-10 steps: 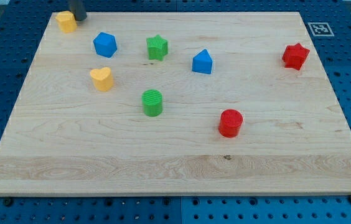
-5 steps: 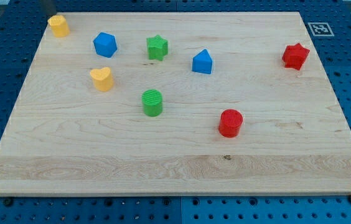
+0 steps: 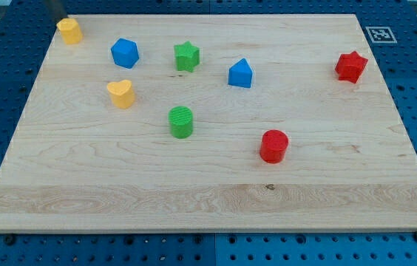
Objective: Push yellow hexagon a bit right and down
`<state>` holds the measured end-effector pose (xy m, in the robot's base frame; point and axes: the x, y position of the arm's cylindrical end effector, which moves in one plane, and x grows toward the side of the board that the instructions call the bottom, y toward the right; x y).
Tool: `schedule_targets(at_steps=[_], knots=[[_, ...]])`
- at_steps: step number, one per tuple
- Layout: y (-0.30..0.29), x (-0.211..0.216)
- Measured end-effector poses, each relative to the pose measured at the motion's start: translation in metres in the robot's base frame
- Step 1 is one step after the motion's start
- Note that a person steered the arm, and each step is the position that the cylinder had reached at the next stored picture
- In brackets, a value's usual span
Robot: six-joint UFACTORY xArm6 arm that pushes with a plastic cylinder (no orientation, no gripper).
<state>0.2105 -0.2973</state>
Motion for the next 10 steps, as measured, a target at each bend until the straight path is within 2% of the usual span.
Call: schedule_targets(at_steps=[1, 2, 3, 7, 10], knots=[[0.0, 0.048], [0.0, 0.044], [0.0, 0.003], [0.025, 0.072], [0.032, 0.072]])
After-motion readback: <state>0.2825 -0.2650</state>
